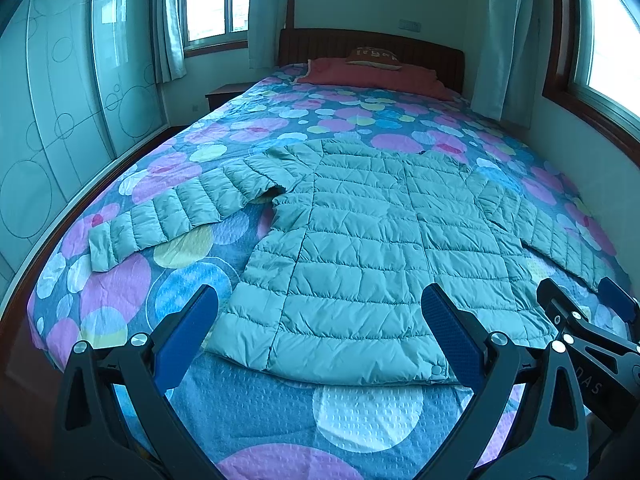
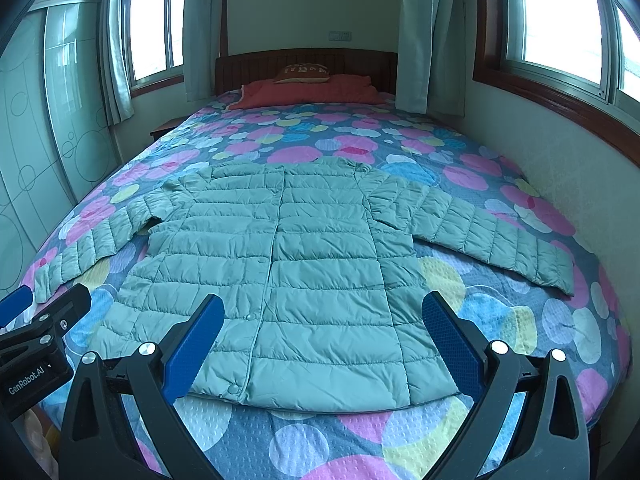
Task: Fold large clothes
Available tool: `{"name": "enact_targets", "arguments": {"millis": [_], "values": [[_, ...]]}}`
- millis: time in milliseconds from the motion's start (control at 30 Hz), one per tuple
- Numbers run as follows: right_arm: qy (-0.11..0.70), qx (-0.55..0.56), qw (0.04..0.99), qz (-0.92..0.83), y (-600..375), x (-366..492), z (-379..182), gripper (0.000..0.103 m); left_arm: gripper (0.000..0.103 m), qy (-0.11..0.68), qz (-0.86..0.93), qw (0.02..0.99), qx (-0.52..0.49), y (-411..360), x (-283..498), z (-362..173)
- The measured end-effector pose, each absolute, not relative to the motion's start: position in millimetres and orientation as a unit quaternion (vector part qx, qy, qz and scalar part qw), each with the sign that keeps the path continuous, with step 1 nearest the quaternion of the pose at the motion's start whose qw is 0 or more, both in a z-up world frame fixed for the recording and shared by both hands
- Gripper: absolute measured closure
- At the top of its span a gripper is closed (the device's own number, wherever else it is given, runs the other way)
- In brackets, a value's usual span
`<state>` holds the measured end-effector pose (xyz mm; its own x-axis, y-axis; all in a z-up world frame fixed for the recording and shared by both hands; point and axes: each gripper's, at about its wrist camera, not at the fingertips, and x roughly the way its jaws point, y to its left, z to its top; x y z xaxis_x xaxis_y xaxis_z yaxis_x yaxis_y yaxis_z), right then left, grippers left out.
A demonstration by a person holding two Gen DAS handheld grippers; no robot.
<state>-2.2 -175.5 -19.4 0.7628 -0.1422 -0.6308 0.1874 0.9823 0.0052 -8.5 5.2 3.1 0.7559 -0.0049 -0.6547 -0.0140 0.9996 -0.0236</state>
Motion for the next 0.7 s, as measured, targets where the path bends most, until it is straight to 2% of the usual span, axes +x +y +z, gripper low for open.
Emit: {"name": "enact_targets", "arguments": {"millis": [700], "values": [[0.335,0.030,0.938,-0.084,-168.1,-2.6,-21.1,0.005,0.002,0.353,0.005,0.936,-0.013,3.7,-8.7,1.4]]}}
